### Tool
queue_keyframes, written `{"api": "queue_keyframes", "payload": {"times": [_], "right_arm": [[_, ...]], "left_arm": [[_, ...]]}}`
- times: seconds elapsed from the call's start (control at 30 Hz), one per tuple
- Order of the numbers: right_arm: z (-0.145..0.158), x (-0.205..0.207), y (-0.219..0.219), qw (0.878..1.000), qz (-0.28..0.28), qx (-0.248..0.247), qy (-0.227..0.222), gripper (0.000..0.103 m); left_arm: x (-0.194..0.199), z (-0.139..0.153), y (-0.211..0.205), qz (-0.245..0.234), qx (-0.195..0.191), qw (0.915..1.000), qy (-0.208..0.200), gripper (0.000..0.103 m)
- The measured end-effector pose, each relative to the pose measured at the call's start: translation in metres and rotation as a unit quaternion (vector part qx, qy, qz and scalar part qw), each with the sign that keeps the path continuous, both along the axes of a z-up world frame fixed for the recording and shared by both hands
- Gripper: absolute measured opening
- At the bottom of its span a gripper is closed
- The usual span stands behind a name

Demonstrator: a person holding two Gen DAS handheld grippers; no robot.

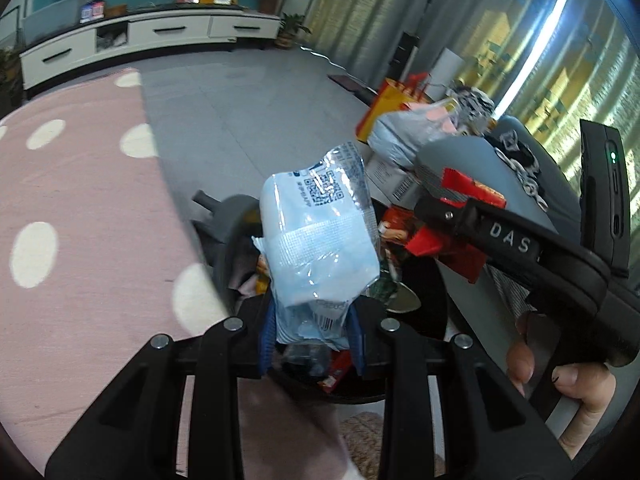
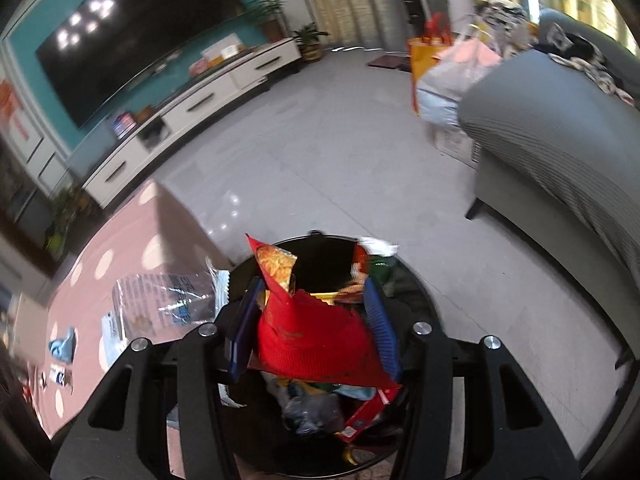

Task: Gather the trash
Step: 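Carry the clear wrapper and red chip bag over the black bin, then open both tools to drop the wrapper and red bag into the bin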

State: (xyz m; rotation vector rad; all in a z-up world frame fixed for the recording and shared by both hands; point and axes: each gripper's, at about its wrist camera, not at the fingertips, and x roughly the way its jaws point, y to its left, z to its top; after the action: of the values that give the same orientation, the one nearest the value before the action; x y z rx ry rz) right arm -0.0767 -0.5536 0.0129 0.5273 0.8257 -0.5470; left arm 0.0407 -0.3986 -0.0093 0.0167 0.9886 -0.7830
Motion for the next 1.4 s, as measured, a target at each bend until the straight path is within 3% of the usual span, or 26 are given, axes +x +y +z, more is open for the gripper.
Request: {"api": "queue_keyframes", "payload": {"times": [0.37, 1.4], "right_arm": [[-0.016, -0.008, -0.018, 0.999, -0.029, 0.015, 0.020, 0.052], [-0.031, 0.001, -0.021, 0.997, -0.028, 0.012, 0.066, 0.052]], "left_arm": [[0.001, -0.033, -0.022, -0.026, 0.010, 0.9987, 0.042, 0.031], [-0.009, -0.058, -0.046, -0.069, 0.037, 0.9923, 0.096, 0.033]]}}
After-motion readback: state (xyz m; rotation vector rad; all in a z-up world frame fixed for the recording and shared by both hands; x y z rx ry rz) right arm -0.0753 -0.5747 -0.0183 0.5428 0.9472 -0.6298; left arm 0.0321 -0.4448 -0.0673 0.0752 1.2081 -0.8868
